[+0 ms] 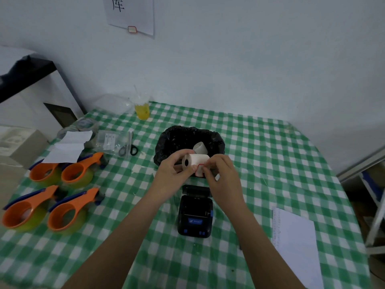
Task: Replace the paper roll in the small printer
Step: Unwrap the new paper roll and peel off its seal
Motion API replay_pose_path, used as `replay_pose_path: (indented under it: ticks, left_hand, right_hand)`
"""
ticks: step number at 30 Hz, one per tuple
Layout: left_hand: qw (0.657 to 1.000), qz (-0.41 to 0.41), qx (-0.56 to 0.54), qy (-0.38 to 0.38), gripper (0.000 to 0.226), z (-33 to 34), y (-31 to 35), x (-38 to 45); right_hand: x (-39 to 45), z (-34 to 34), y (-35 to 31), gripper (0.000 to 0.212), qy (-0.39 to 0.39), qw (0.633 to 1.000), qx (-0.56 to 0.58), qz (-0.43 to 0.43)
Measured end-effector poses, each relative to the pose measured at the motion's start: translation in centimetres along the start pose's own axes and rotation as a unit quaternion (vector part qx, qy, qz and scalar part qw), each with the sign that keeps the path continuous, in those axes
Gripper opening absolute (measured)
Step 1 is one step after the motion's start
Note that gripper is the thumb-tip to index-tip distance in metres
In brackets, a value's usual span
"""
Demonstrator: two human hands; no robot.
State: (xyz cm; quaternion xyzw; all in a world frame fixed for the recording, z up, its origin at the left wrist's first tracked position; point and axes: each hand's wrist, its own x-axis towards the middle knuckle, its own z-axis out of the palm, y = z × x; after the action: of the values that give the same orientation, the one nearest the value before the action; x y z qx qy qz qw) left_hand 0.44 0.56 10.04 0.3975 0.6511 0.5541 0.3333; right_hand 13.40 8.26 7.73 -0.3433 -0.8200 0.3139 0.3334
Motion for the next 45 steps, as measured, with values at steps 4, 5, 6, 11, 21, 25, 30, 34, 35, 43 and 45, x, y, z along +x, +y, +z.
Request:
replay_pose_path:
  ticks: [4, 5, 6, 11, 21, 25, 30, 34, 35, 43, 45]
  left_hand:
    - [1.000, -0.004, -0.007, 0.002, 0.033, -0.2, -0.3, -0.1]
    - [1.000, -0.006, -0.007, 0.004, 0.032, -0.2, -0.4, -0.1]
    - [1.000, -0.008, -0.008, 0.006, 0.031, -0.3, -0.5, -0.2]
    - [1.000, -0.016, -0.005, 0.013, 0.031, -0.4, -0.4, -0.3]
    - [0.999, -0.036, -0.005, 0.024, 0.034, -0.6, -0.2, -0.8]
    - [0.999, -0.041, -0.011, 0.027, 0.032, -0.6, -0.1, -1.0]
    - [0.999, -0.041, -0.007, 0.035, 0.031, -0.4, 0.0, -1.1]
    - [0.999, -0.035, 0.000, 0.039, 0.030, -0.2, 0.0, -1.1]
    - [0.999, -0.033, 0.006, 0.037, 0.030, -0.2, 0.1, -1.1]
    - [0.999, -0.027, 0.008, 0.034, 0.029, 0.0, 0.4, -1.3]
    - [0.999, -0.030, 0.004, 0.034, 0.028, 0.0, 0.4, -1.3]
  right_hand:
    - [-0.3, 0.3, -0.1, 0.006, 0.010, 1.000, -0.005, -0.004]
    - [-0.4, 0.4, -0.2, 0.007, 0.011, 1.000, -0.010, -0.005]
    - [-0.4, 0.4, -0.2, 0.007, 0.009, 1.000, -0.014, -0.007]
    - [-0.3, 0.6, -0.3, 0.004, 0.003, 1.000, -0.015, -0.009]
    - [-0.7, 0.9, -0.9, 0.006, 0.032, 0.999, -0.026, -0.021]
    - [-0.7, 0.8, -1.0, 0.004, 0.037, 0.999, 0.012, 0.009]
    - [-0.8, 0.9, -0.9, 0.008, 0.046, 0.999, -0.011, -0.010]
    - [-0.8, 0.9, -0.9, 0.007, 0.056, 0.998, -0.003, 0.003]
    - [-0.7, 1.0, -0.9, 0.006, 0.050, 0.999, 0.004, 0.010]
    - [-0.8, 1.1, -1.0, 0.007, 0.036, 0.999, 0.000, 0.011]
    - [-1.0, 1.3, -0.9, 0.008, 0.042, 0.999, -0.008, 0.001]
